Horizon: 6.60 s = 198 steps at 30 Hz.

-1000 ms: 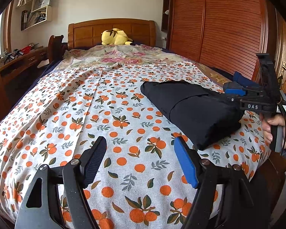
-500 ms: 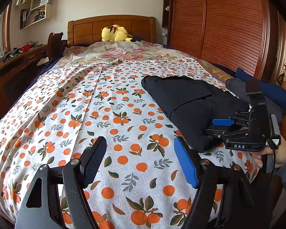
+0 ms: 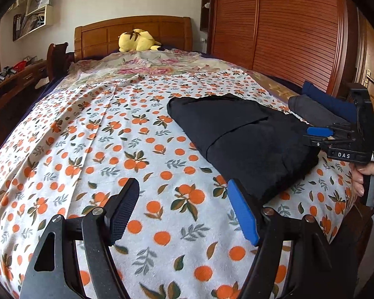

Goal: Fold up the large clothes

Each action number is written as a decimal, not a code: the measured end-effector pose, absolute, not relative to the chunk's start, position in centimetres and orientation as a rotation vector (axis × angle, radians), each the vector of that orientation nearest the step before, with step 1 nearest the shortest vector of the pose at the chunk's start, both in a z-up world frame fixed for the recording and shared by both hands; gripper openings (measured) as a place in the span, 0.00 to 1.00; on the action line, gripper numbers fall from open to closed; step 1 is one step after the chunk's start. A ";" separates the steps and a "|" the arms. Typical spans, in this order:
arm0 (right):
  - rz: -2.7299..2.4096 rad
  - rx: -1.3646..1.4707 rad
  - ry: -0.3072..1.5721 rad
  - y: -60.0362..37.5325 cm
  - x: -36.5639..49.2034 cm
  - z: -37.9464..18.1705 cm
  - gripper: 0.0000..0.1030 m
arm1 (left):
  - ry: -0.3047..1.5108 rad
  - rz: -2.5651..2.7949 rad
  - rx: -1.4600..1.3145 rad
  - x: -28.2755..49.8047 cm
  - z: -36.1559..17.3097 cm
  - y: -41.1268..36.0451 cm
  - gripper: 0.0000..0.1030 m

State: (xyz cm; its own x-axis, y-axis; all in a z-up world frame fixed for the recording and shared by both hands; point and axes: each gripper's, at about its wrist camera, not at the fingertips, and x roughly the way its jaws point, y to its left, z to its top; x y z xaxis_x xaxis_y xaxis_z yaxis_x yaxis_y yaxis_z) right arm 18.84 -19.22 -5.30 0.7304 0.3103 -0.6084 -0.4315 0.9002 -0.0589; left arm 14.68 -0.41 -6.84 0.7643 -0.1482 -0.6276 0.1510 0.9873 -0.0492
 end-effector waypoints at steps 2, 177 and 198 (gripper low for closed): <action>0.410 -0.193 0.652 -19.8 19.3 -6.3 0.44 | 0.687 -0.173 0.015 15.6 -7.0 -1.0 0.72; -0.079 0.001 0.414 -46.7 6.0 9.4 0.76 | 0.491 -0.526 0.150 12.5 5.2 -21.0 0.87; 0.299 0.029 0.398 -37.3 2.3 1.2 0.76 | 0.605 -0.192 -0.007 5.8 -1.4 -6.4 0.87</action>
